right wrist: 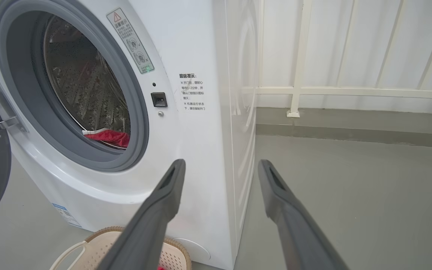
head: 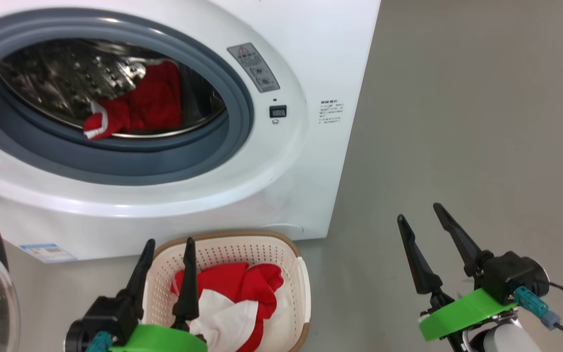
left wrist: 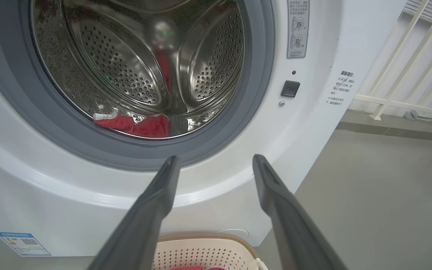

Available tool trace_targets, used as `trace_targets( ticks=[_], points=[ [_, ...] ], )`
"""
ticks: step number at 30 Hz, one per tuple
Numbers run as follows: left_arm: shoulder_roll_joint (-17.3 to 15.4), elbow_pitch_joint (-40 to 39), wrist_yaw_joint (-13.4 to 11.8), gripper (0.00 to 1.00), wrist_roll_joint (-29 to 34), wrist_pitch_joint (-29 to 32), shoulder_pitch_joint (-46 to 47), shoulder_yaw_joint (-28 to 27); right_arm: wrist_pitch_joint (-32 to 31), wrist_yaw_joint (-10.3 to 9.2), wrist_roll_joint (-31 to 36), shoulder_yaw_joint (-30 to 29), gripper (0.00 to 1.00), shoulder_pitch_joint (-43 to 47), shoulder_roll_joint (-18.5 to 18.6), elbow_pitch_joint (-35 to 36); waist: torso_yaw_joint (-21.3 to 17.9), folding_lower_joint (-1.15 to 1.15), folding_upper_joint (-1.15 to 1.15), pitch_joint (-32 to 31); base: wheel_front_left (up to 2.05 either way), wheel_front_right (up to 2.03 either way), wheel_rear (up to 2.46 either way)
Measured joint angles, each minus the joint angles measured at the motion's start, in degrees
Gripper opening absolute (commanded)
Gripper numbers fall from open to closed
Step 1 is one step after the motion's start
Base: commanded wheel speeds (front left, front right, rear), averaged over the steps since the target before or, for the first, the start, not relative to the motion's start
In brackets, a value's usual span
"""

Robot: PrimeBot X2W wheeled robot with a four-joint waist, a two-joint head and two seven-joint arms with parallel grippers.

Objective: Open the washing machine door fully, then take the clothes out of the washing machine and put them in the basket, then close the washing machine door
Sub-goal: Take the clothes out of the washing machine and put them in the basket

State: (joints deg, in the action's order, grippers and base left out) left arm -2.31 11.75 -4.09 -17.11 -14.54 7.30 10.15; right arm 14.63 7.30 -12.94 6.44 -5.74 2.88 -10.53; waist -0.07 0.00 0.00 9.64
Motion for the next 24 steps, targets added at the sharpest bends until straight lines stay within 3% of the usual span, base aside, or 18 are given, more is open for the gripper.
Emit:
trace_targets(
  ticks=[24],
  points=[
    [-3.53,-10.85,-4.04,1.00,2.37,3.93,-12.46,0.18,0.00,0.00,-0.01,-0.78,1.00,6.93,-0.15,-1.38,-1.02,0.00,0.00,-9.00,0.00,0.00,0.00]
  ],
)
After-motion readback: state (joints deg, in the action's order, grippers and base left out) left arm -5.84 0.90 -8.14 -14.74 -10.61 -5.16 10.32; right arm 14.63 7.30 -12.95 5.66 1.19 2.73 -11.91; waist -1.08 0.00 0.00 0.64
